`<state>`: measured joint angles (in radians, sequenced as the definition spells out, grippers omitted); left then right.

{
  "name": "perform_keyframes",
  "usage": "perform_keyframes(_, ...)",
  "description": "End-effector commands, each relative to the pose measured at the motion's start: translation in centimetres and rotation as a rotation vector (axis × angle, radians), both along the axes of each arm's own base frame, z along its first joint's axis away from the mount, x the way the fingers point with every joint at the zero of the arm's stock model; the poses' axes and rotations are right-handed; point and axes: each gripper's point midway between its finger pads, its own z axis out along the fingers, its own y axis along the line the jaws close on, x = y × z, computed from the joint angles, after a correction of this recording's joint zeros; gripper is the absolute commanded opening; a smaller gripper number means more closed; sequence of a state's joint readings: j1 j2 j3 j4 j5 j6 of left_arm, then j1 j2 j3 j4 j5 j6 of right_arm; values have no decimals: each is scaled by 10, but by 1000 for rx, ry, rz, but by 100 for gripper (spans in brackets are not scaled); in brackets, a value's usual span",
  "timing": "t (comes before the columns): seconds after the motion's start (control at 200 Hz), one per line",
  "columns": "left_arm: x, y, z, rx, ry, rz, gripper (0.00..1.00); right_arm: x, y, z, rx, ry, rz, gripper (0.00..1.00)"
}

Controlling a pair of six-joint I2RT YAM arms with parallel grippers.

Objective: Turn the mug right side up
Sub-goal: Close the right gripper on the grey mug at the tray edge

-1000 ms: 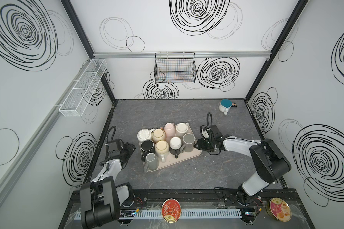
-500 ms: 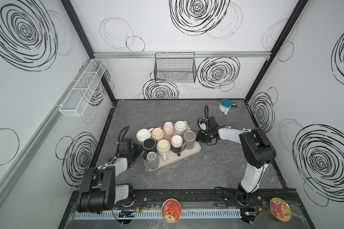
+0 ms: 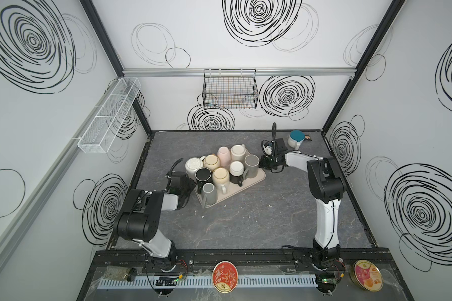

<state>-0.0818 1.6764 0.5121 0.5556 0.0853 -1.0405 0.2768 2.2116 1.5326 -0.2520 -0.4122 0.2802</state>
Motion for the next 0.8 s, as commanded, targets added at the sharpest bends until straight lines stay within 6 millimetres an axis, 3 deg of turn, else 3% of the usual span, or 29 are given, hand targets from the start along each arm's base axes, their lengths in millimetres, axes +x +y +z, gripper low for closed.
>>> perform_keyframes(0.0, 31, -34, 17, -109, -83, -107, 21, 18, -11, -34, -87, 60, -68, 4)
perform_keyframes(0.15, 50, -26, 25, -101, -101, -92, 27, 42, -15, -17, -119, 9, -80, 9)
perform_keyframes(0.28, 46, -12, 31, -61, -99, -73, 36, 54, -34, 13, -164, -48, -128, 39)
perform_keyframes(0.345, 40, -3, 35, -23, -92, -61, 42, 54, -41, 29, -199, -81, -127, 47)
perform_keyframes(0.615, 0, 24, 54, 222, -23, -57, 52, 33, -72, 85, -329, -138, -191, 60)
perform_keyframes(0.695, -9, 28, 68, 298, -25, -65, 53, 20, -68, 99, -316, -150, -213, 62)
perform_keyframes(0.795, -16, 28, 93, 389, -52, -74, 54, -4, -46, 108, -328, -194, -199, 66)
